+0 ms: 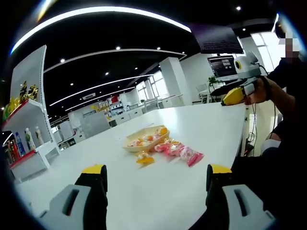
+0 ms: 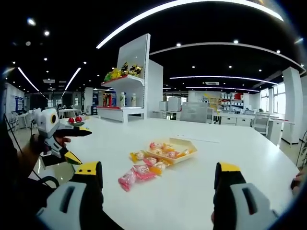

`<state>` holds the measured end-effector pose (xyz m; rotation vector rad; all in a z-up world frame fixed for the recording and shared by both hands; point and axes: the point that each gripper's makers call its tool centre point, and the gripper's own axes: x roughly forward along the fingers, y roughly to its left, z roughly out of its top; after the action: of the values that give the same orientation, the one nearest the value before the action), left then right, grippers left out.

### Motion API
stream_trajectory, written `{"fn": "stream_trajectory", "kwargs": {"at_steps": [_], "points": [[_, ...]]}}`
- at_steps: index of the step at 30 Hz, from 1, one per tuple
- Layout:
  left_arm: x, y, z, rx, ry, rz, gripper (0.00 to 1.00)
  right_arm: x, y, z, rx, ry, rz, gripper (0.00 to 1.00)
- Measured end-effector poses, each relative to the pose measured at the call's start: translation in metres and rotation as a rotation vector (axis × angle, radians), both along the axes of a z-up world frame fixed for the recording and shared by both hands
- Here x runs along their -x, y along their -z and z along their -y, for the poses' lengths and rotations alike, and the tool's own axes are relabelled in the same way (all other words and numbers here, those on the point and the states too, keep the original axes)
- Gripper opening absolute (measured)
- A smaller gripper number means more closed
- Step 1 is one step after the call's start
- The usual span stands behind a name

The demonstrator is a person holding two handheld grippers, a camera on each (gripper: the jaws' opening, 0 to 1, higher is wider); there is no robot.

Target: Pick up the marshmallows scattered on the table and place them into the bowl on the table

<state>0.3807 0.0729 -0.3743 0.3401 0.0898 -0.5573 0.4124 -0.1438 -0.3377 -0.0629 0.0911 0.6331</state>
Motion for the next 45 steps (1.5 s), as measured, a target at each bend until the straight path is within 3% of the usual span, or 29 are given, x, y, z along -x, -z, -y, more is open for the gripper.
{"fn": "stream_trajectory", "kwargs": {"at_steps": [24,45], "points": [[-0.009,-0.002,0.002,0.033,-0.008,0.004,0.84,-0.001,0.005,0.008,0.013,0.023,0.004,0.94],[-0.013,0.0,0.018,0.071,0.006,-0.006,0.84,-0.004,0.008,0.011,0.023,0.046,0.005,0.94]]}}
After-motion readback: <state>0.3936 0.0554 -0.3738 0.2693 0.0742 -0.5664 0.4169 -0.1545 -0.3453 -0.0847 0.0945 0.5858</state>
